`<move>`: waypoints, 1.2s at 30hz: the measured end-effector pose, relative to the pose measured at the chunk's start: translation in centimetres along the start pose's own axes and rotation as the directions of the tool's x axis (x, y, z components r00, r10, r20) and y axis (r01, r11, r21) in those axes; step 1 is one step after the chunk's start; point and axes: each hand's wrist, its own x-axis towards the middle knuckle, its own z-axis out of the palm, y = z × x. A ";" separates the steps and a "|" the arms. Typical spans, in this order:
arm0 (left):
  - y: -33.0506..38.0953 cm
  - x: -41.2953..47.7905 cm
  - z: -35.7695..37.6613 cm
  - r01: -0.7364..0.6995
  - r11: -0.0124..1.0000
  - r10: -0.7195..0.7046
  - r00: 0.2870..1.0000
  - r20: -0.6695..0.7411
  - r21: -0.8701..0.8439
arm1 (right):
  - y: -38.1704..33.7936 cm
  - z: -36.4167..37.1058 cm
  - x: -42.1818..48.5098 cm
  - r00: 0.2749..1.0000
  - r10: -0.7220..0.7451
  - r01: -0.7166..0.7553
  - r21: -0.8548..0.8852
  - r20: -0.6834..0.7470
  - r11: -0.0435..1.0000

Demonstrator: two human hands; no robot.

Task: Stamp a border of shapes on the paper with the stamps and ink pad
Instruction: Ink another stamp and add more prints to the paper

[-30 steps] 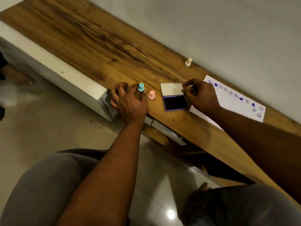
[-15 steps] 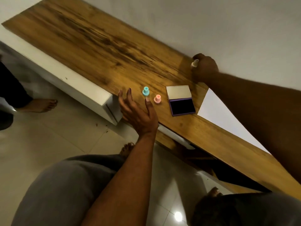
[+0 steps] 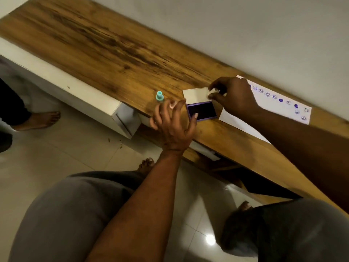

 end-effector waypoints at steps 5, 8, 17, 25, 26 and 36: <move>0.1 -0.5 -0.8 -0.066 0.997 0.065 0.997 0.029 0.034 | -2.0 0.9 -3.6 0.993 -0.075 0.073 0.032 0.088 0.997; -0.4 -0.7 -1.4 -0.107 0.993 0.105 0.993 0.052 0.039 | -2.8 1.8 -4.2 0.989 -0.088 0.085 0.032 0.115 0.996; -1.4 -1.3 -1.2 -0.093 0.995 0.090 0.992 0.093 0.035 | -2.7 2.9 -4.0 0.983 -0.111 0.105 0.051 0.146 0.993; -1.6 -2.1 -0.6 -0.054 0.998 0.053 0.996 0.065 0.012 | -3.3 3.1 -3.5 0.947 -0.076 0.150 -0.219 0.312 0.964; -1.7 -2.1 -0.6 -0.048 0.999 0.047 0.997 0.065 0.015 | -3.4 3.2 -3.5 0.942 -0.075 0.163 -0.249 0.328 0.955; -1.9 -2.3 -0.9 0.000 1.000 0.001 0.996 0.091 -0.012 | -3.8 4.5 -3.5 0.902 -0.104 0.251 -0.314 0.418 0.916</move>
